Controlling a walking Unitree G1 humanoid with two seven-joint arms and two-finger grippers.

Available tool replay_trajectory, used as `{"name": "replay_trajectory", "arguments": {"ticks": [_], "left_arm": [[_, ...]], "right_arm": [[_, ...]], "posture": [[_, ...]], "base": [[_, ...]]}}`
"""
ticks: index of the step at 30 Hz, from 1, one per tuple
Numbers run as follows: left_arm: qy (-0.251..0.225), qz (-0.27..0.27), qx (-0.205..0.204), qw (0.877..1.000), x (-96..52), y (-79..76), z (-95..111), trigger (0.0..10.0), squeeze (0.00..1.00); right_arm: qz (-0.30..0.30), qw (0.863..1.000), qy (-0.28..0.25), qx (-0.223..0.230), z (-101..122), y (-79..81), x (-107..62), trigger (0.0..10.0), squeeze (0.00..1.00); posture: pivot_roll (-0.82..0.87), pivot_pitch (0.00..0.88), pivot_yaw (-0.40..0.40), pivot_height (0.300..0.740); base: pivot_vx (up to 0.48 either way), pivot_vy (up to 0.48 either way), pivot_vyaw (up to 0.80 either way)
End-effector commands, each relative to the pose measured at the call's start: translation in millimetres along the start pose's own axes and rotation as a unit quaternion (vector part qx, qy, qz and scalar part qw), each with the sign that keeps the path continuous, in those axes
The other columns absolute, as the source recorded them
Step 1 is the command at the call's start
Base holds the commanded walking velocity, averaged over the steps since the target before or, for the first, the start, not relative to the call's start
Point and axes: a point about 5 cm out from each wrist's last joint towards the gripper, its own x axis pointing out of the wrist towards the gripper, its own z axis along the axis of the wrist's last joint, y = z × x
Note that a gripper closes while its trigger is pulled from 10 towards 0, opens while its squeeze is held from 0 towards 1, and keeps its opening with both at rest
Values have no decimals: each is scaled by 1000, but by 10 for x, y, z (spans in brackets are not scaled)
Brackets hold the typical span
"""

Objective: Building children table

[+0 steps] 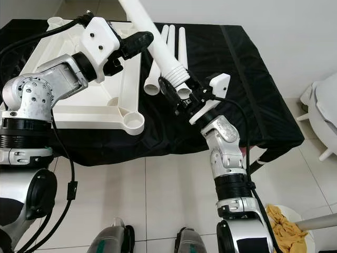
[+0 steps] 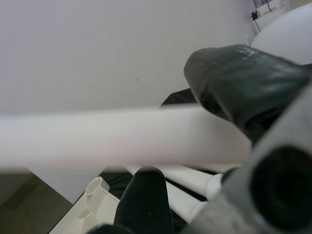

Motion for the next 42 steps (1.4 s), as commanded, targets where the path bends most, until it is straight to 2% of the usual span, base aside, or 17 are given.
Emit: {"name": "replay_trajectory", "arguments": {"ticks": [1, 4, 15, 19, 22, 26, 28, 29, 30, 34, 36, 39, 42], "left_arm": [[0, -84, 3, 996, 42, -99, 16, 10000, 0], [3, -78, -11, 997, 57, -80, 16, 10000, 0], [-3, -39, -16, 999, 122, 4, 81, 10000, 0], [-13, -21, -23, 999, 144, 33, 152, 10000, 0], [-34, -7, -46, 998, 146, 48, 282, 10000, 0], [-44, -5, -51, 998, 136, 51, 332, 10000, 0], [-52, -1, -66, 996, 130, 65, 369, 10000, 0], [-54, 0, -67, 996, 125, 71, 384, 9255, 0], [-56, 0, -68, 996, 115, 81, 399, 10000, 0], [-57, 0, -68, 996, 108, 88, 409, 10000, 0], [-61, 4, -76, 995, 98, 110, 431, 10000, 0], [-80, 40, -89, 992, 18, 280, 580, 10000, 0], [-85, 54, -93, 991, -10, 338, 623, 10000, 0]], "right_arm": [[24, 1000, -4, -12, 6, 93, 19, 10000, 0], [29, 999, -2, -15, -2, 126, 16, 10000, 0], [37, 999, 6, -21, -37, 187, -1, 10000, 0], [39, 999, 12, -24, -62, 201, -18, 10000, 0], [38, 999, 22, -29, -104, 205, -44, 10000, 0], [36, 998, 27, -32, -119, 201, -57, 10000, 0], [32, 998, 31, -34, -132, 188, -66, 10000, 0], [30, 998, 32, -34, -140, 179, -73, 10000, 0], [27, 998, 33, -35, -145, 171, -81, 10000, 0], [26, 998, 34, -36, -148, 167, -86, 10000, 0], [25, 998, 35, -37, -151, 162, -92, 10000, 0], [24, 998, 37, -41, -163, 159, -108, 10000, 0], [24, 998, 37, -43, -165, 157, -108, 10000, 0]], "posture": [[-19, 53, 26, 740], [-20, 55, 28, 740], [-22, 58, 28, 740], [-18, 62, 26, 740], [-17, 65, 23, 740], [-16, 66, 22, 740], [-15, 67, 22, 740], [-12, 67, 20, 740], [-12, 67, 20, 740], [-12, 67, 20, 740], [-11, 67, 21, 740], [-7, 67, 25, 740], [-5, 66, 25, 740]], "base": [[0, 0, 0], [0, 0, 0], [0, 0, 0], [0, 0, 0], [0, 0, 0], [0, 0, 0], [0, 0, 0], [0, 0, 0], [0, 0, 0], [0, 0, 0], [0, 0, 0], [0, 0, 0], [0, 0, 0]]}}
